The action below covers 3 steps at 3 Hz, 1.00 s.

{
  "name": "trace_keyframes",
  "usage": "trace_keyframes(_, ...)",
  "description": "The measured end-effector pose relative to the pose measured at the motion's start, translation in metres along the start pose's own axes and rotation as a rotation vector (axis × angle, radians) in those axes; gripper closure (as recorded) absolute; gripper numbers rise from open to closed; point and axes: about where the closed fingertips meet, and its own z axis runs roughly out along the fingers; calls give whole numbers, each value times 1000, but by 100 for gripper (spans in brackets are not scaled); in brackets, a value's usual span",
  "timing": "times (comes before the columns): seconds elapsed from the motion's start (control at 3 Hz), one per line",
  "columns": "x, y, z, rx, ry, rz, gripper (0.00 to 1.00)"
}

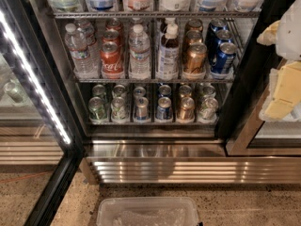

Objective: Pick blue plastic bottle from middle shelf of fridge

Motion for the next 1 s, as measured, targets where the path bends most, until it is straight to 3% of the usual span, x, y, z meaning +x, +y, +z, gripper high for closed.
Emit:
trace_keyframes(0.33, 0, 0, 0, 0, 0, 0, 0)
trace_keyframes(0.67, -7, 1, 21, -37, -94, 22, 0)
trace_keyframes(1.0, -42, -7, 79, -116, -310, 64, 0)
